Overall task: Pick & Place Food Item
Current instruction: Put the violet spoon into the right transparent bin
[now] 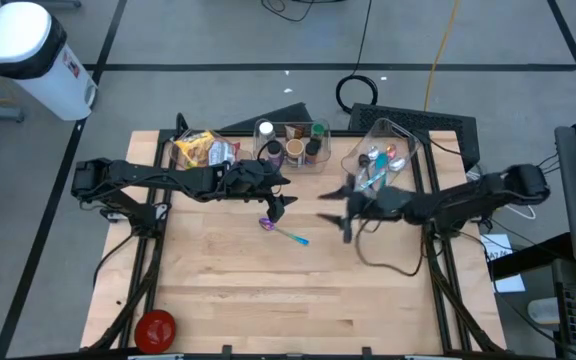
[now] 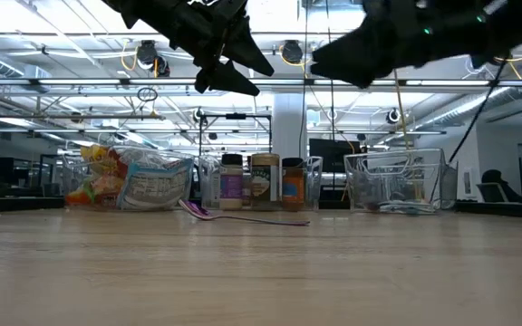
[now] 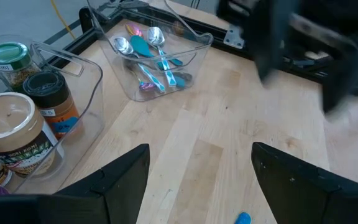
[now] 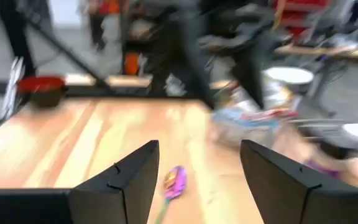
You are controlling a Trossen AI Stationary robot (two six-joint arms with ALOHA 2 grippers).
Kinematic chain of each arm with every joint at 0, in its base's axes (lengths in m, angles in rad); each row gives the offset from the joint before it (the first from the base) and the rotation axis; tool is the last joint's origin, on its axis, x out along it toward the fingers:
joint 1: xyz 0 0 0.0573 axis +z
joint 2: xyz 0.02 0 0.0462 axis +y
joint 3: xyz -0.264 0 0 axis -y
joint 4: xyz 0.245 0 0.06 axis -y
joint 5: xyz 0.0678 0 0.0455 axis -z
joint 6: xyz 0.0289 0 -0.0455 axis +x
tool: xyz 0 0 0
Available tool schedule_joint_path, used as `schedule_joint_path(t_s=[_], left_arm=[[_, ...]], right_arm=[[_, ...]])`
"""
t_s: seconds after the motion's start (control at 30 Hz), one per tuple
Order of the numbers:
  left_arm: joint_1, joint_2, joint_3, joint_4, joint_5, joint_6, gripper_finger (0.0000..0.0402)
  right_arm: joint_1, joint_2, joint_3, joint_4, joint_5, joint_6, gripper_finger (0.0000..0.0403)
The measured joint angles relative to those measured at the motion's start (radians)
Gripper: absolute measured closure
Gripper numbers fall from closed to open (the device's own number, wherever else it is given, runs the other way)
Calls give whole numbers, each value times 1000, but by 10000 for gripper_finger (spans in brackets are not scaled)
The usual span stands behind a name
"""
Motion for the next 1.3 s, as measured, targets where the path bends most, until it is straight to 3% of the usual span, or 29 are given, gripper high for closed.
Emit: schedule_joint_path(t_s=[0.1, 0.3, 0.53, 0.63, 0.97, 1.3], left_arm=[[0, 0, 0, 0, 0, 0, 117], [0, 0, 0, 0, 0, 0, 117], [0, 0, 0, 0, 0, 0, 117], [0, 0, 0, 0, 0, 0, 117], [0, 0, 0, 0, 0, 0, 117], [0, 0, 0, 0, 0, 0, 117]], right_arm=[[45, 99, 101, -104, 15, 0, 187], [70, 346, 189, -119, 23, 2, 197], [39, 596, 199, 39, 23, -8, 199], [23, 661, 219, 30, 23, -10, 201], [19, 780, 350, -56, 27, 33, 203], [36, 789, 398, -34, 29, 111, 204]])
